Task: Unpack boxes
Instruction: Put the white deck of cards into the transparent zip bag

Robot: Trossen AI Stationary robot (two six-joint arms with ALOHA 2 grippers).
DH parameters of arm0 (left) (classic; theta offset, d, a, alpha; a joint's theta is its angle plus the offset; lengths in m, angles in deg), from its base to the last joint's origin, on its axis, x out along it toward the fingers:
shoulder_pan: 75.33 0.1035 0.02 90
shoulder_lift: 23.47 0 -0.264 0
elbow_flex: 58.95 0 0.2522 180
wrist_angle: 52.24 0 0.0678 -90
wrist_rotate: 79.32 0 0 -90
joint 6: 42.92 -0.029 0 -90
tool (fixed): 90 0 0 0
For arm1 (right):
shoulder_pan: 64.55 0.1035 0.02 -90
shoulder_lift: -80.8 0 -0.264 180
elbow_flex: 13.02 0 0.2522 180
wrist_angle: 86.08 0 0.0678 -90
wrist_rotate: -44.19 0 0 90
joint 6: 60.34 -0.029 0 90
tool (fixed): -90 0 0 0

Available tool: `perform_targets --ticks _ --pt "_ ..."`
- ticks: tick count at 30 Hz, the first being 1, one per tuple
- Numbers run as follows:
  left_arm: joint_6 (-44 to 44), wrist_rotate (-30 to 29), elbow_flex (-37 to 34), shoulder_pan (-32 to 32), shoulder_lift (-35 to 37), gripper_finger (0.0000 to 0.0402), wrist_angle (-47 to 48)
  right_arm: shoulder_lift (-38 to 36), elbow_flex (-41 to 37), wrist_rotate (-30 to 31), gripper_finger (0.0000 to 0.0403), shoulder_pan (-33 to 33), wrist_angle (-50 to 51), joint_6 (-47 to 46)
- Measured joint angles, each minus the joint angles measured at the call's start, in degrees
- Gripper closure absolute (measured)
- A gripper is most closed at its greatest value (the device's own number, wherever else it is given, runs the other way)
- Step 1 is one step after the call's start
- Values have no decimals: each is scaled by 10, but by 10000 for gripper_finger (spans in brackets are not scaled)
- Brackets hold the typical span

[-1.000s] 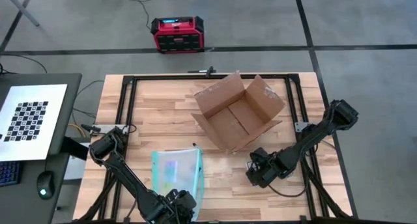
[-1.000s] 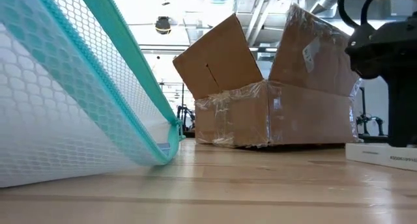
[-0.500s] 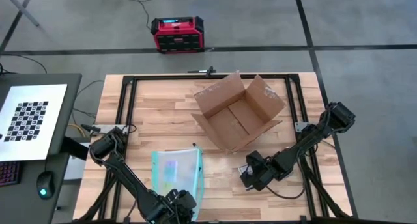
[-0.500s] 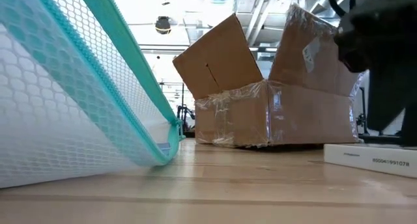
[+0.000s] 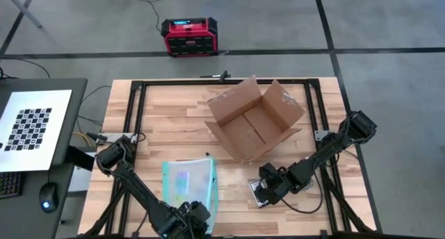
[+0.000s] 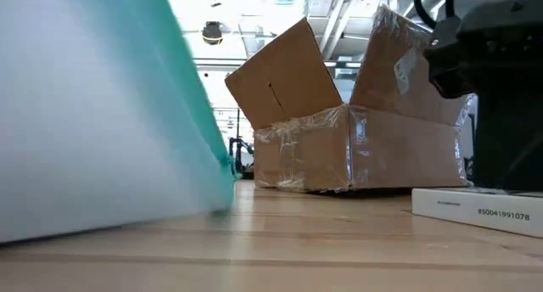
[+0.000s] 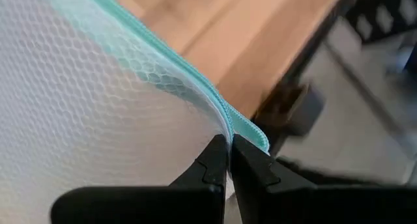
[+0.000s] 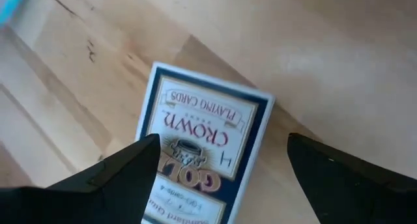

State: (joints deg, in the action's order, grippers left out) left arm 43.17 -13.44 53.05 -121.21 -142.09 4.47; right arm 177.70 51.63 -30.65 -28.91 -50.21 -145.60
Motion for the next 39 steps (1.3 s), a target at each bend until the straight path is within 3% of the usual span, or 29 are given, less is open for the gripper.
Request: perform_targets --ticks 4,19,26,30,35,39 --pt "31 -5 0 23 1 402 -4 0 0 -2 77 -10 -2 17" --pt "4 8 0 74 1 402 -5 -1 0 -3 77 -3 -18 46" --pt "-194 -11 0 67 1 402 -102 -2 3 -3 77 20 -34 42" --pt "-262 -17 0 62 1 402 -145 -2 50 -32 77 25 11 45" --pt "-263 -16 0 60 2 402 -118 -2 127 -20 83 18 198 62" --pt "-268 -28 0 44 2 402 -102 -2 146 -13 85 11 246 65"
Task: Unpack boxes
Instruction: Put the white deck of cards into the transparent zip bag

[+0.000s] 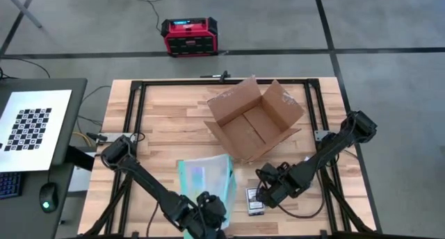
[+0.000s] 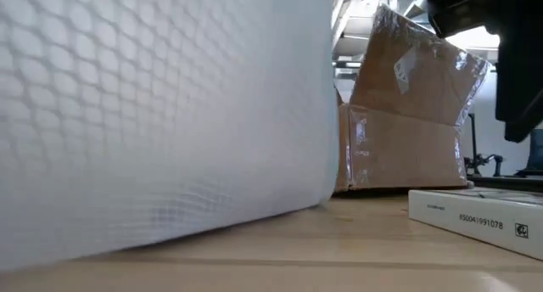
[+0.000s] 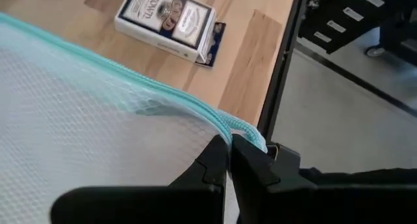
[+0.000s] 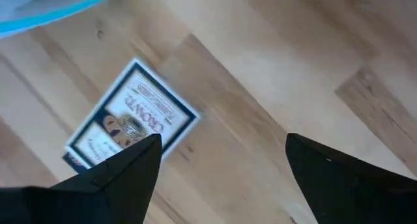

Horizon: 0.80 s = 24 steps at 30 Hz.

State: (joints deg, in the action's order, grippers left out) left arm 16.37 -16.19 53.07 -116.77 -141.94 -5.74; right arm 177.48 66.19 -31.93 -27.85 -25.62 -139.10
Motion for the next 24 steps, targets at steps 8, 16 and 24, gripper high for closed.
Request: perform_targets --ticks 8,16,24 --pt "-11 -84 0 -44 0 402 20 0 0 11 85 0 -41 57" --pt "8 -62 0 -56 0 402 82 0 0 27 85 -5 -40 67" --pt "9 -59 0 -50 0 402 72 1 0 28 85 -5 -43 73"
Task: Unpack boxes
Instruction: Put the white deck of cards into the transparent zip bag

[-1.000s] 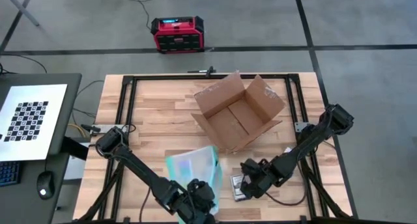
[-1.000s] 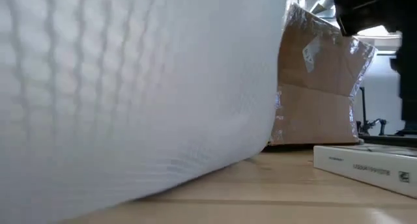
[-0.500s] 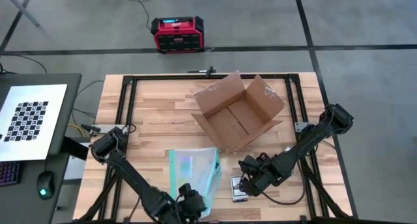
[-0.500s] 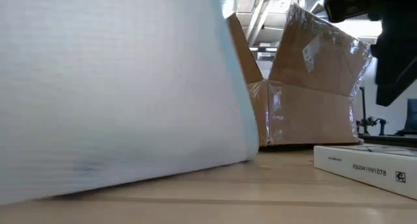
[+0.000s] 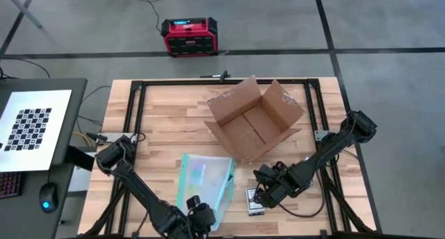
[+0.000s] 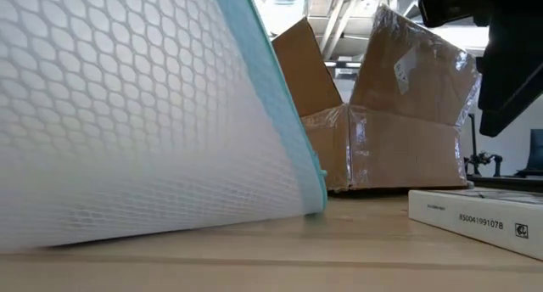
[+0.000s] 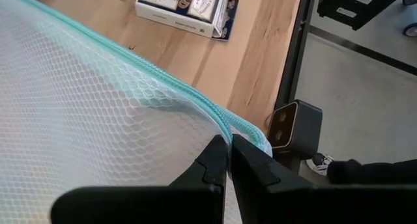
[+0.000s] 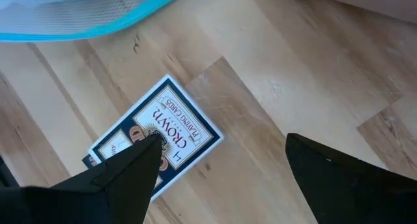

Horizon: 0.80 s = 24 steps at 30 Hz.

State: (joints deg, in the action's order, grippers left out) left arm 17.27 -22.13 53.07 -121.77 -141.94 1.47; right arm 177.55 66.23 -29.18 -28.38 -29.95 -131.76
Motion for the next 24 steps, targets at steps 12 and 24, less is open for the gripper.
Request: perform_targets --ticks 12,24 --pt "0 0 0 0 0 402 0 1 0 1 85 10 -46 -53" --pt "-3 1 0 3 0 402 3 91 7 30 85 32 -86 -213"
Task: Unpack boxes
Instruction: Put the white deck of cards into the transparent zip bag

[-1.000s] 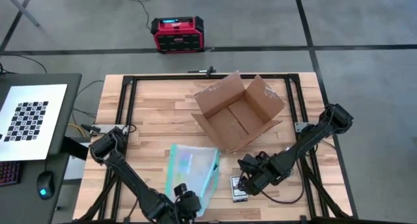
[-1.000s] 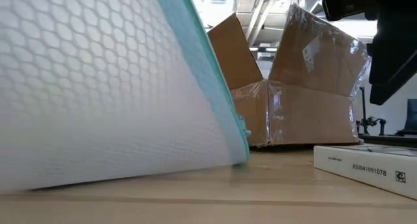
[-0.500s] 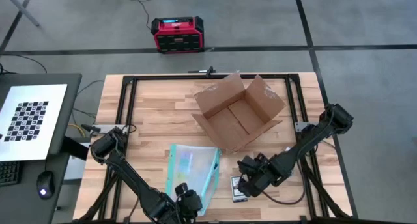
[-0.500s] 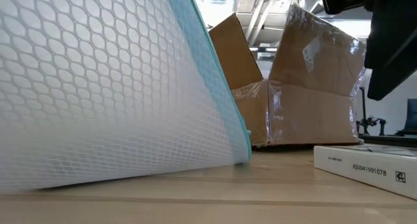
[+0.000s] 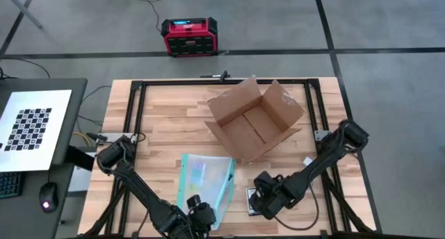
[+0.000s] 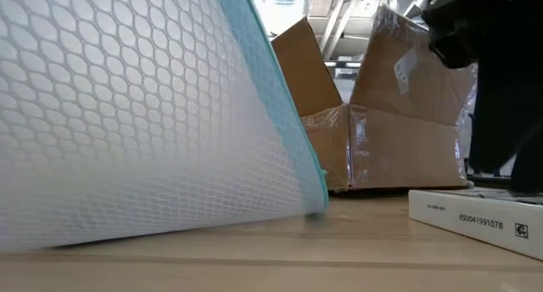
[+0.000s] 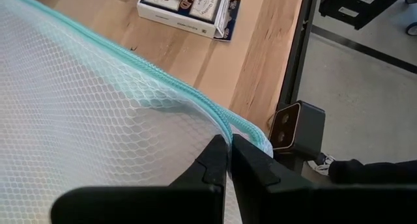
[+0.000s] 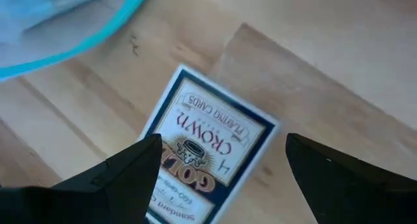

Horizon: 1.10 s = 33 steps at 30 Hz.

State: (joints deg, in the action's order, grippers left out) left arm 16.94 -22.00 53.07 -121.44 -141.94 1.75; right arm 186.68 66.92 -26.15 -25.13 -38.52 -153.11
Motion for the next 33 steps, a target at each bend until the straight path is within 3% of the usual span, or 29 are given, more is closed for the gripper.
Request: perform_targets --ticks 4,10,18,22,27,33 --pt "-7 0 0 0 0 402 3 26 9 3 85 0 16 26" --pt "-7 0 0 0 0 402 9 37 13 6 85 0 62 141" --pt "-7 0 0 0 0 402 16 -11 8 -24 85 -1 194 315" --pt "-8 0 0 1 0 402 16 -62 7 -40 85 -11 212 252" --pt "-2 0 0 1 0 402 20 -104 8 -44 85 4 225 61" --pt "-2 0 0 1 0 402 20 -85 8 -35 85 39 225 19"
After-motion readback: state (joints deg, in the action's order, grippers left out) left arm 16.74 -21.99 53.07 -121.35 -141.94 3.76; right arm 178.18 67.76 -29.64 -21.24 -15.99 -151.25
